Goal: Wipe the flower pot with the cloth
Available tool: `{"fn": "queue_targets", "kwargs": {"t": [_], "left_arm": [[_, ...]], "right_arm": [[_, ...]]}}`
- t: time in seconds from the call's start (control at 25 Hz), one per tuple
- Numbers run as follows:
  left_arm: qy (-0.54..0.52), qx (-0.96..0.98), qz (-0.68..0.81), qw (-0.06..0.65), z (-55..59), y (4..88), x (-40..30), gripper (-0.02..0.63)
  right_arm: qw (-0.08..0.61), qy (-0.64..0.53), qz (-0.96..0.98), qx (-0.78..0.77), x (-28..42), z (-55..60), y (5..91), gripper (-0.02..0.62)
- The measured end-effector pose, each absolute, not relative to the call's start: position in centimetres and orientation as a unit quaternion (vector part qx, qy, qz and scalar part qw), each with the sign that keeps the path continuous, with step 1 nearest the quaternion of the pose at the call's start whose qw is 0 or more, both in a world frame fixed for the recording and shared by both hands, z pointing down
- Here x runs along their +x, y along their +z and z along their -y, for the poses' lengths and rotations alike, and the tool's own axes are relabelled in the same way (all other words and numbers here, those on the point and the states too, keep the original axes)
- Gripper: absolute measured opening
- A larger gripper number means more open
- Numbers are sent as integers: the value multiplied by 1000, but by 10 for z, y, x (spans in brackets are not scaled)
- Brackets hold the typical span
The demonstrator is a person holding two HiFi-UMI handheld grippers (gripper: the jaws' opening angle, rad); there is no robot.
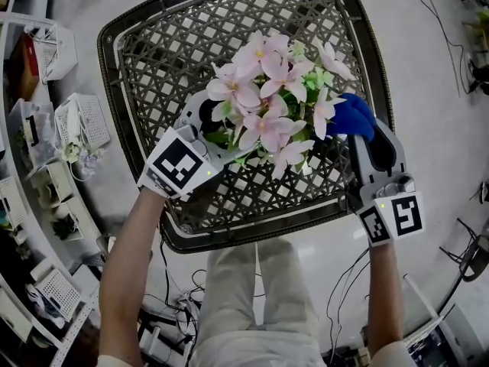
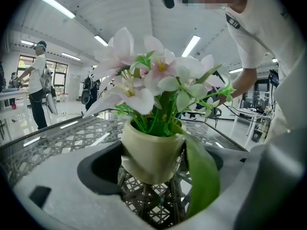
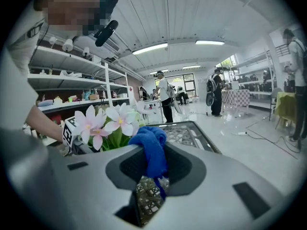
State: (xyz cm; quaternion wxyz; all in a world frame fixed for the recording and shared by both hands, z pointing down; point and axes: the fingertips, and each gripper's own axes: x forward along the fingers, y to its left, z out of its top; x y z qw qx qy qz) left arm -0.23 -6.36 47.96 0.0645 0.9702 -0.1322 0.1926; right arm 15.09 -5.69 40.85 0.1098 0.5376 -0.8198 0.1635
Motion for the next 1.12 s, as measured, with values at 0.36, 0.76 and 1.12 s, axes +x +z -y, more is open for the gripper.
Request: {"fn": "queue_targets", "kwargs": {"t": [0.36,0.76,1.12], "left_arm": [[192,971,131,63,63,479,-2,403],[189,968,145,77,64,475,-2,403],[185,968,149,75,64,474,-2,404]], "right_arm": [[137,144,842,502,135,95,433,101],[157,138,863,460,99,93,460,98],[144,156,868,450,89,59,458,97]]}}
